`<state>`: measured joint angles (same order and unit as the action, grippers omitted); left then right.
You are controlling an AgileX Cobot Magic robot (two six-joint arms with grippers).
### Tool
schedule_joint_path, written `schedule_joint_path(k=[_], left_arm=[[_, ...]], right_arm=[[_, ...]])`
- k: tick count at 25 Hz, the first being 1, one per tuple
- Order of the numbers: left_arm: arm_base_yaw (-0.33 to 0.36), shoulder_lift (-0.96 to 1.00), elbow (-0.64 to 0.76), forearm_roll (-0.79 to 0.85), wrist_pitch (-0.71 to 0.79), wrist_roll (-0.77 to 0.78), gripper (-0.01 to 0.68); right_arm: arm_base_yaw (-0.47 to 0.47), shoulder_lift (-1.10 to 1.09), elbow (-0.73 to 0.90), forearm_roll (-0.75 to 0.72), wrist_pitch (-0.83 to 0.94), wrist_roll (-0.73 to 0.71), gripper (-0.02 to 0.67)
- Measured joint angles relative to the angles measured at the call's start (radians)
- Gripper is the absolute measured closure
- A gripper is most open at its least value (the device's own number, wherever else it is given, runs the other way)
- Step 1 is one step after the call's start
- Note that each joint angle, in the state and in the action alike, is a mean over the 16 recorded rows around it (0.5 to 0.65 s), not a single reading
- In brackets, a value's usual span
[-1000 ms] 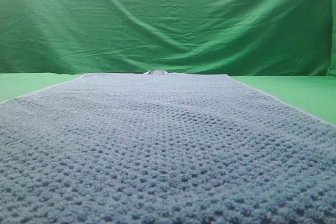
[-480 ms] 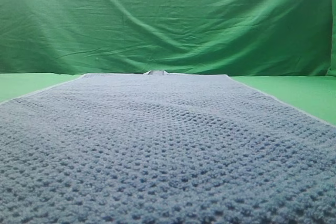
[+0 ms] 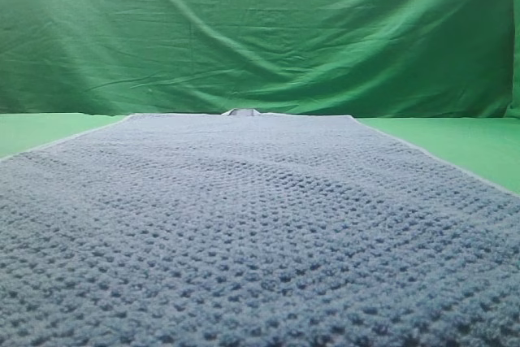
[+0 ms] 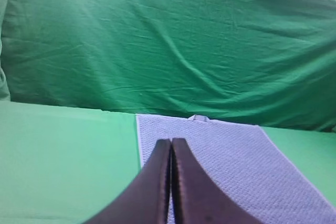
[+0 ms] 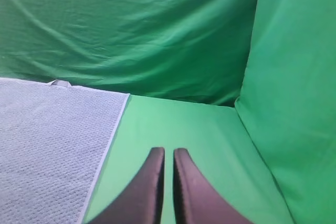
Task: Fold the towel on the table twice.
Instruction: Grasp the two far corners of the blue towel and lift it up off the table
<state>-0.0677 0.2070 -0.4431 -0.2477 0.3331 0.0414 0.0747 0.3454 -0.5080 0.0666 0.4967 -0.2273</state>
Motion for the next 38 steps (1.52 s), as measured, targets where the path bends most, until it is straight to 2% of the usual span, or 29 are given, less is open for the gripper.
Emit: schedule_joint_path(k=[7,16,26,38], left_arm=[[-0.009,0.132,-0.093,0.001,0.135,0.068,0.673],[-0.037,0.448,-0.244,0.002,0.299,0.077,0.673],[-0.055,0.864,-0.453,0.005,0.404,0.07,0.673],[-0.058,1.331,-0.721,0.015,0.463,0.093,0.673]], right_arm=[[0.007,0.215,-0.154,0.002,0.183,0.025,0.602],[0.078,0.591,-0.385,0.003,0.357,0.063,0.608],[0.189,0.945,-0.558,-0.001,0.344,0.075,0.637],[0.221,1.309,-0.772,0.003,0.375,0.141,0.649]])
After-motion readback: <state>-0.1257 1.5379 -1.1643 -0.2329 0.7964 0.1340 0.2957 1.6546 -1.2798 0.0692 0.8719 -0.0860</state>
